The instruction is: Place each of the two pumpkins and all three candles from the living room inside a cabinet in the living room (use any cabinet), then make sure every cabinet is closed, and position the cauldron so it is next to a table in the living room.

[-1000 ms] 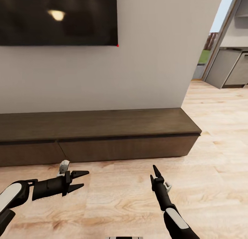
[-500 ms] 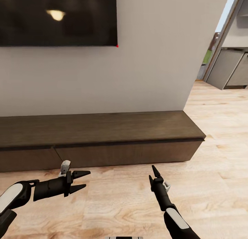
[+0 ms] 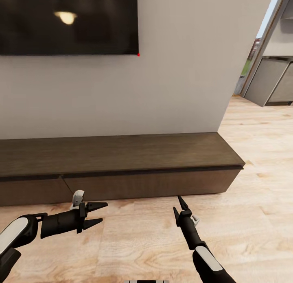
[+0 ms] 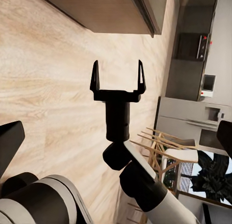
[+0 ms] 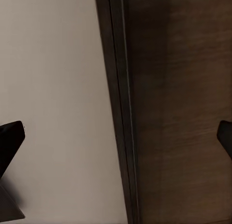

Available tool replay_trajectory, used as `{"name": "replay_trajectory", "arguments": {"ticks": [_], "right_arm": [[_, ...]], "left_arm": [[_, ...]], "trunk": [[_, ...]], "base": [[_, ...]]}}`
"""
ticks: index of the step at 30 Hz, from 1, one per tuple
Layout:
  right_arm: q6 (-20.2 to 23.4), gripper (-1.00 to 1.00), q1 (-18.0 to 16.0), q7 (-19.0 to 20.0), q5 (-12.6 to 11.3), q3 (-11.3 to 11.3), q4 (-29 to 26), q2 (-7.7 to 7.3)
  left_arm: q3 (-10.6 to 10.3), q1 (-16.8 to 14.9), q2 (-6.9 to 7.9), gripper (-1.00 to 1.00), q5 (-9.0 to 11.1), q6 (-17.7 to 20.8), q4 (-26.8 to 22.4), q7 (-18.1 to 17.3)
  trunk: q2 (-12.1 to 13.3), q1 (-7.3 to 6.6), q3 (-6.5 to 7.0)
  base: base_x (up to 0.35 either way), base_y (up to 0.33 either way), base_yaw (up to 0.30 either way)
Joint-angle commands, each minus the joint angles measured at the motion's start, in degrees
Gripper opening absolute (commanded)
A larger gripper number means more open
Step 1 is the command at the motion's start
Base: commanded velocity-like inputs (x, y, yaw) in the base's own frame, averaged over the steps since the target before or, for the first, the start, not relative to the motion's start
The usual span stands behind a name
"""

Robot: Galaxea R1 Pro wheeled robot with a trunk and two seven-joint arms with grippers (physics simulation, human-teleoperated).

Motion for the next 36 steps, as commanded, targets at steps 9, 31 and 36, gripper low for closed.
{"name": "replay_trajectory", "arguments": {"ticks": [9, 31, 36], "right_arm": [[0.4, 1.00, 0.0, -0.3, -0.7, 0.1, 0.0, -0.03], [2.4, 1.00, 0.0, -1.4, -0.1, 0.0, -0.3, -4.01], [2.5, 1.00, 0.0, -1.0, 0.0, 0.3, -0.3, -4.69]], "left_arm": [[-0.2, 0.0, -0.13, 1.00, 0.6, 0.0, -0.1, 0.6], [-1.7, 0.0, -0.14, 1.00, 0.6, 0.0, -0.6, 0.6], [-2.3, 0.0, -0.14, 1.00, 0.6, 0.0, -0.6, 0.6]], "trunk": [[0.0, -0.01, -0.04], [0.0, -0.01, -0.04], [0.0, -0.01, -0.04]], "base": [[0.000, 0.000, 0.000], [0.040, 0.000, 0.000], [0.016, 0.000, 0.000]]}}
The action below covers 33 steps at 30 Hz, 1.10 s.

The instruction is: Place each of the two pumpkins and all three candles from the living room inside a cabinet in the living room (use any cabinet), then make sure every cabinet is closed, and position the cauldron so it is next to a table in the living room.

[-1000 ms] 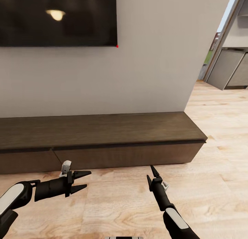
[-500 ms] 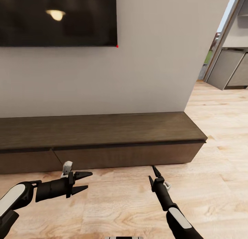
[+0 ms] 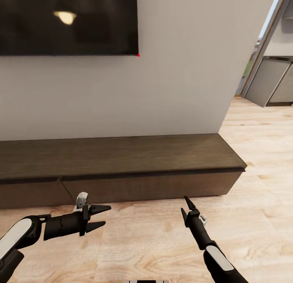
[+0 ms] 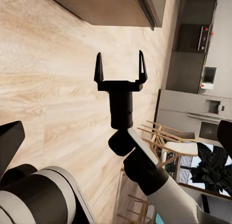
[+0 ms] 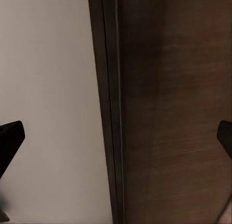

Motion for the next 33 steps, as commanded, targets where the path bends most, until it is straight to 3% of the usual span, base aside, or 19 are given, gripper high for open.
{"name": "replay_trajectory", "arguments": {"ticks": [1, 9, 17, 33], "right_arm": [[0.3, 1.00, 0.0, 0.2, -0.5, 0.4, 0.0, -0.28], [-0.3, 1.00, 0.0, -0.2, -0.6, 0.4, 0.3, -0.67], [-0.6, 1.00, 0.0, 0.0, -0.5, 0.5, 0.2, -0.67], [-0.4, 1.00, 0.0, -0.3, -0.4, 0.5, 0.2, -0.76]], "left_arm": [[0.0, 0.0, 0.03, 1.00, 0.6, 0.0, 0.0, 0.6], [-1.4, 0.0, -0.17, 1.00, 0.7, 0.0, -0.1, 0.4], [-4.4, 0.0, -0.23, 1.00, 5.8, -0.1, 0.2, 0.5], [-5.1, 0.0, -0.23, 1.00, 6.9, -0.1, 0.1, 0.4]], "trunk": [[0.0, -0.01, -0.04], [0.0, -0.01, -0.04], [0.0, -0.01, -0.04], [0.0, -0.01, -0.04]], "base": [[0.119, 0.000, 0.000], [0.093, 0.000, 0.000], [0.137, 0.000, 0.000], [0.125, 0.000, 0.000]]}}
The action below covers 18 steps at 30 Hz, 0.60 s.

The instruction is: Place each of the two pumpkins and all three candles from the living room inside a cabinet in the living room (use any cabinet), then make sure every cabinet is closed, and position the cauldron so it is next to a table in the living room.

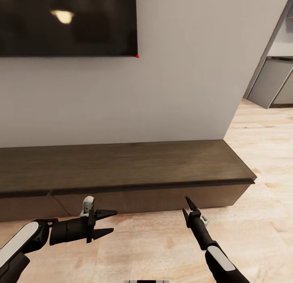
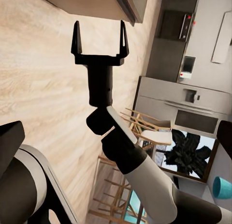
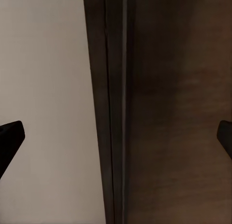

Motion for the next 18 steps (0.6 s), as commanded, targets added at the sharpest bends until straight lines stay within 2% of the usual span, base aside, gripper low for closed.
{"name": "replay_trajectory", "arguments": {"ticks": [1, 18], "right_arm": [[0.3, 1.00, 0.0, 0.2, -0.6, 0.3, 0.0, -0.06], [0.3, 1.00, 0.0, -0.2, -0.1, 0.3, 0.0, -0.04]], "left_arm": [[0.0, 0.0, 0.03, 1.00, 0.6, 0.0, 0.0, 0.5], [0.1, 0.0, 0.03, 1.00, 0.7, 0.1, -0.1, 0.5]], "trunk": [[0.0, 0.00, -0.04], [0.0, 0.00, -0.04]], "base": [[0.070, 0.000, 0.000], [0.115, 0.000, 0.000]]}}
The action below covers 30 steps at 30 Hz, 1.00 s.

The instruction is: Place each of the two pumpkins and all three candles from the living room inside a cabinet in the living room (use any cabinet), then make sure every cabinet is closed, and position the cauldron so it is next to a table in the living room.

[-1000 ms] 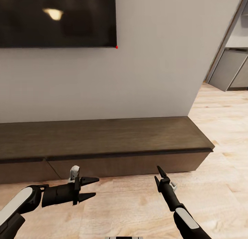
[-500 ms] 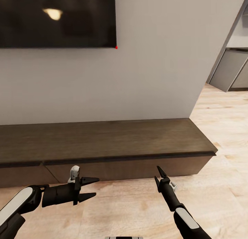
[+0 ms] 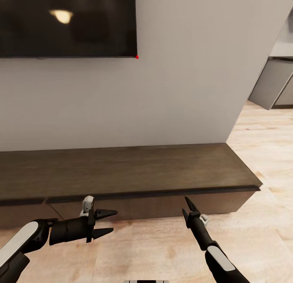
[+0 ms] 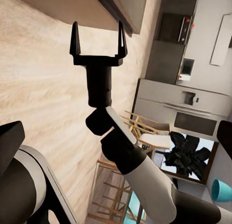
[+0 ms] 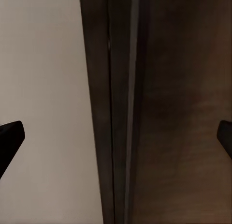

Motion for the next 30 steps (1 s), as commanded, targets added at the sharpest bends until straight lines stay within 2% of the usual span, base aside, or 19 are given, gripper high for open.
{"name": "replay_trajectory", "arguments": {"ticks": [1, 8, 30], "right_arm": [[0.3, 1.00, 0.0, 0.1, -0.2, 0.2, 0.1, -0.03], [0.3, 1.00, 0.0, 0.0, 1.3, 0.2, 0.1, 0.01], [0.2, 1.00, -0.1, -1.5, 1.4, 0.2, 0.9, -0.02]], "left_arm": [[-0.1, 0.0, 0.03, 1.00, 0.6, 0.0, 0.0, 0.5], [-0.1, 0.0, 0.03, 1.00, 0.6, 0.0, 0.0, 0.5], [0.3, 0.0, 0.03, 1.00, 0.6, 0.0, 0.0, 0.5]], "trunk": [[0.0, 0.00, -0.04], [0.0, 0.00, -0.04], [0.0, 0.00, -0.04]], "base": [[0.122, 0.000, 0.000], [0.111, 0.000, 0.000], [0.044, 0.000, 0.000]]}}
